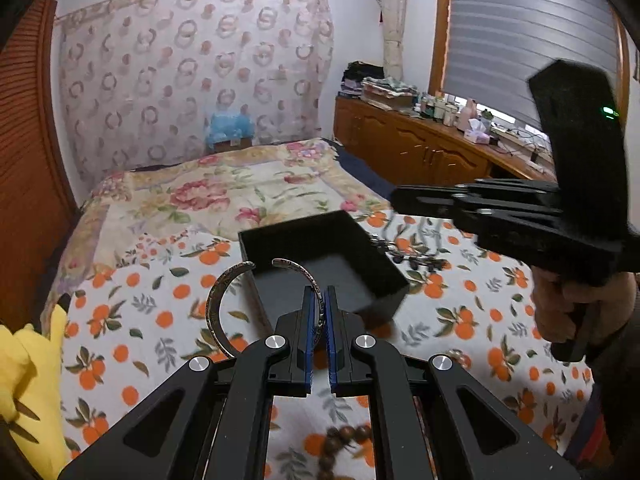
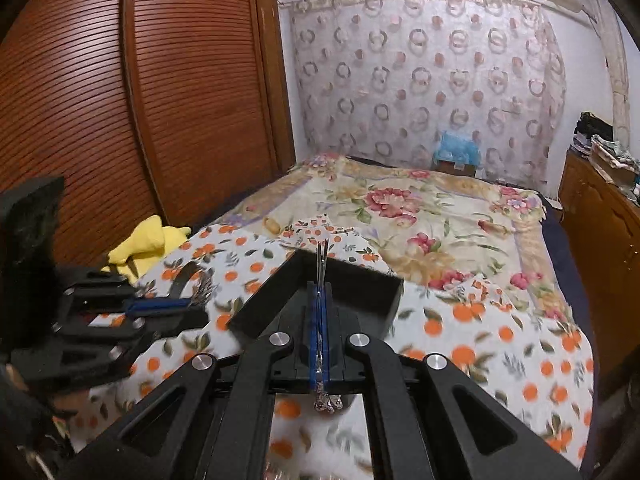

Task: Organize jewelry
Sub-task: 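Carry the hair combs and bangle into the black box and open both tools, then move both open tools back to the jewelry pile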

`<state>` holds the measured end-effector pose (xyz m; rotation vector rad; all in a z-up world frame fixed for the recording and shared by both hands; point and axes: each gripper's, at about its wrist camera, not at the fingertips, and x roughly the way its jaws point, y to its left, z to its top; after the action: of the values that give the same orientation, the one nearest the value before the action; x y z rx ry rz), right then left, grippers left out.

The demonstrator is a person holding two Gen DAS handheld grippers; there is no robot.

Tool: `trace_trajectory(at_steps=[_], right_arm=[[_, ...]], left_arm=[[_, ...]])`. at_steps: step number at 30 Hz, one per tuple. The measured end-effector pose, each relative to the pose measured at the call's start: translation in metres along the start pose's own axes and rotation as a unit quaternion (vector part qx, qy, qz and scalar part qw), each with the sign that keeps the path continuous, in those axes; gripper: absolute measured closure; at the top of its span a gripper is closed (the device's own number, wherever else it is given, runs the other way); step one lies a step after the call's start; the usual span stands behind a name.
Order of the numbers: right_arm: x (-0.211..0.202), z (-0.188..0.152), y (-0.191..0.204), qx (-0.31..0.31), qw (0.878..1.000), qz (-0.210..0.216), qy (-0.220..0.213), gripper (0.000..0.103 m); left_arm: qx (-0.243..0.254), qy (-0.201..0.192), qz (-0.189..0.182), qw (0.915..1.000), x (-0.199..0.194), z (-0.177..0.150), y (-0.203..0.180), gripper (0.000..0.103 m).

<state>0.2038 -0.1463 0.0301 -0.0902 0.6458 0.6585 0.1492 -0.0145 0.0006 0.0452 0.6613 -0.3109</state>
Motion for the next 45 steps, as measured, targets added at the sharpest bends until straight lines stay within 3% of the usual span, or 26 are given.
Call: trace_trajectory(at_steps=[6,8,18,21,30,40,45], right_arm=[[0.051,0.005,-0.019,0.016,0.999,-0.021,0.031,0.097],[0.059,0.004,-0.026,0.038,0.998,0.001,0.042,0.094],[0.028,-0.002,-0.032,0.068,0.995,0.065,0.021,0.087],[0.015,0.001,-0.031,0.057,0.997,0.049,0.01,0.082],[0.006,-0.017,-0.039,0.039,0.999,0.001,0.019,0.081],[-0.01,-0.05,-0.052,0.052,0.998,-0.019,0.025,0.081],[-0.02,-0.062,-0.049,0.051,0.998,-0.018,0.023,0.081]], left_arm=[[0.001,0.009,0.007,0.9999,0.014,0.006,0.004,0.099],[0.003,0.012,0.009,0.9999,0.019,0.008,0.004,0.099],[0.001,0.007,0.017,0.9998,0.026,0.018,0.006,0.099],[0.002,0.003,0.021,0.9998,0.026,0.02,0.006,0.098],[0.02,0.027,0.015,0.9993,0.048,0.033,-0.006,0.098],[0.031,0.065,0.021,0.9972,0.084,0.029,-0.025,0.094],[0.025,0.053,0.021,0.998,0.076,0.025,-0.022,0.088]])
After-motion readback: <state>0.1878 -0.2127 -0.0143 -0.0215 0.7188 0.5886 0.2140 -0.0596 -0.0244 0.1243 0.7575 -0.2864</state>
